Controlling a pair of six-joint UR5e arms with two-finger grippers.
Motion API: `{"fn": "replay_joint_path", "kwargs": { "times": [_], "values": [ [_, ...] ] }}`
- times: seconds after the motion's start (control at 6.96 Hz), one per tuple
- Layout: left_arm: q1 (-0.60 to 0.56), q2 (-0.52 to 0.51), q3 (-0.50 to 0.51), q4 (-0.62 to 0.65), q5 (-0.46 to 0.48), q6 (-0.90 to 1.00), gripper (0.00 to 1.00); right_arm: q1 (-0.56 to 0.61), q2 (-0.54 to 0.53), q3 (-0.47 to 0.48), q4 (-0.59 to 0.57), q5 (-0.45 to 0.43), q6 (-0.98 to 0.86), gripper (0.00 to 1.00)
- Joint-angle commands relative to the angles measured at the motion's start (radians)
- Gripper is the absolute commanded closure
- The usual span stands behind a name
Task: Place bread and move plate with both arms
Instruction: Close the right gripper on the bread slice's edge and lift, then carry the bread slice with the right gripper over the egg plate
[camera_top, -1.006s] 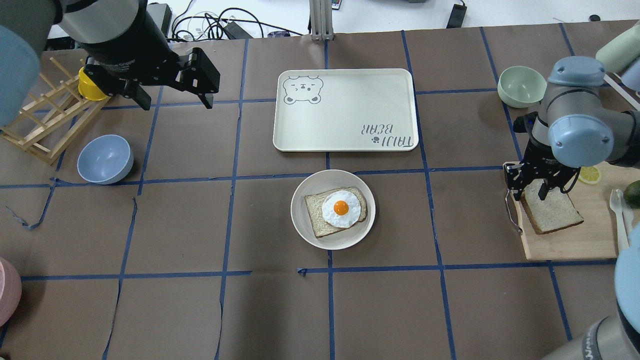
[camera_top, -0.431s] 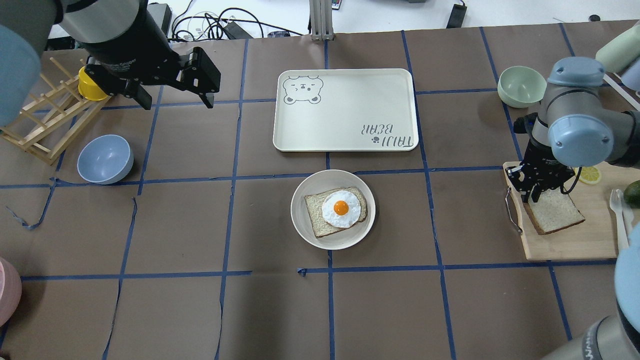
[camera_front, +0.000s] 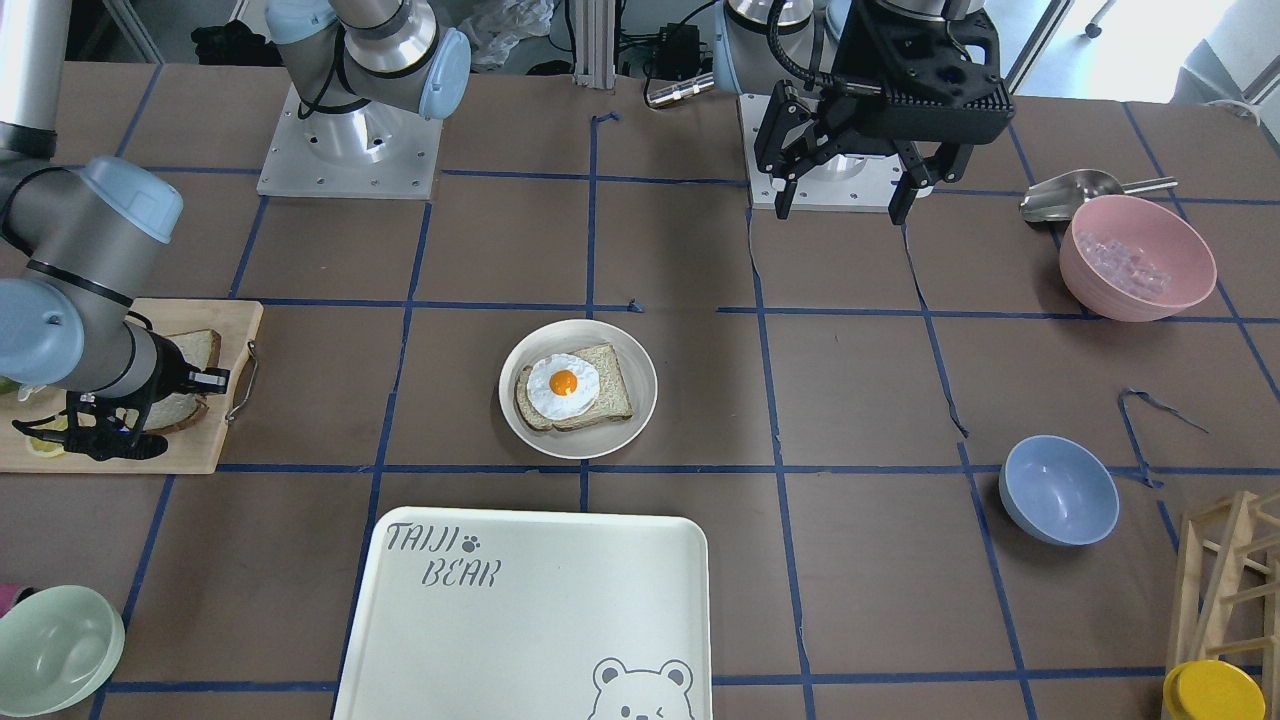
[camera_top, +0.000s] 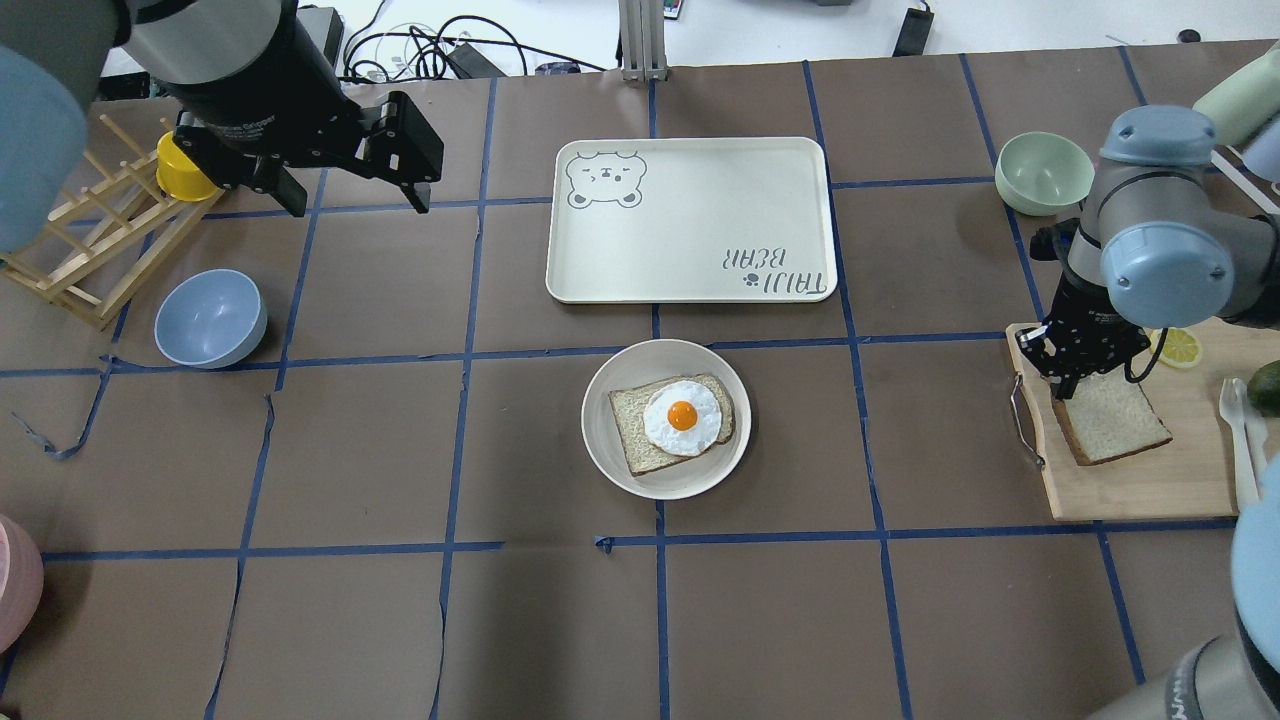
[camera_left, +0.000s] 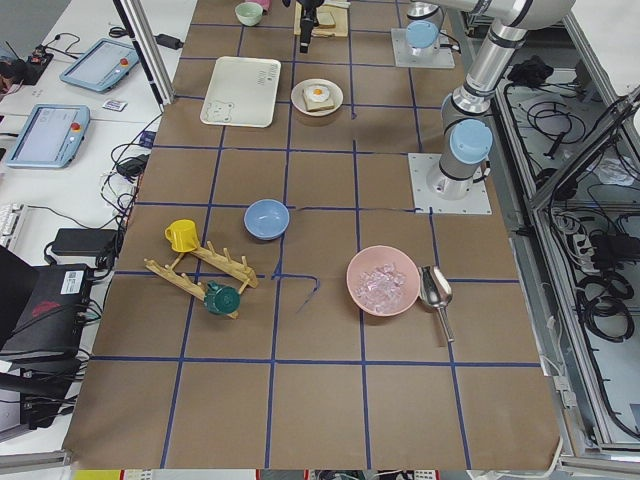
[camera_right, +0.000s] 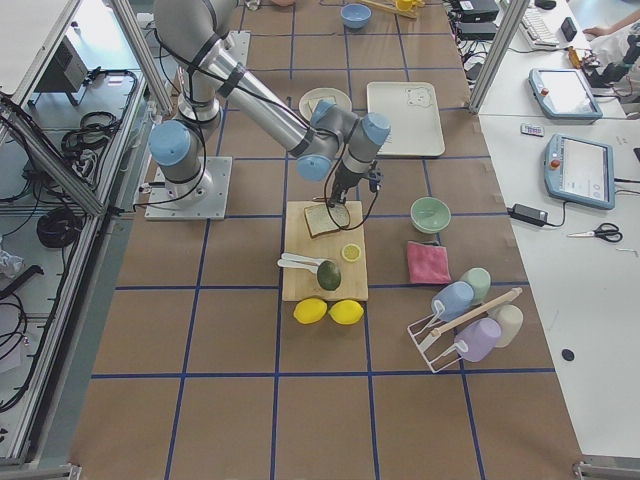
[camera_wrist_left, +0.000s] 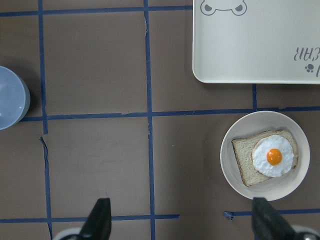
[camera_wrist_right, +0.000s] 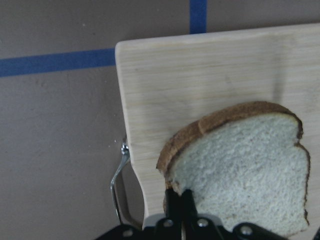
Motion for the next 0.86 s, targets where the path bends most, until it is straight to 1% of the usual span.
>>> {"fn": "replay_joint_path", "kwargs": {
  "times": [0.0, 0.29, 0.43, 0.57, 0.72],
  "values": [
    [0.000, 0.000, 0.000, 0.001, 0.000, 0.000, 0.00, 0.002, -0.016, -0.094, 0.143, 0.000, 0.002, 1.00],
    [0.000, 0.000, 0.000, 0.001, 0.000, 0.000, 0.00, 0.044, -0.060, -0.223, 0.289, 0.012, 0.040, 1.00],
    [0.000, 0.000, 0.000, 0.001, 0.000, 0.000, 0.00, 0.123, -0.074, -0.280, 0.356, 0.014, 0.144, 1.00],
    [0.000, 0.000, 0.000, 0.001, 0.000, 0.000, 0.00, 0.223, -0.074, -0.325, 0.402, 0.071, 0.303, 1.00],
    [0.000, 0.002, 0.000, 0.001, 0.000, 0.001, 0.00, 0.329, -0.073, -0.337, 0.406, 0.140, 0.477, 1.00]
  ]
}}
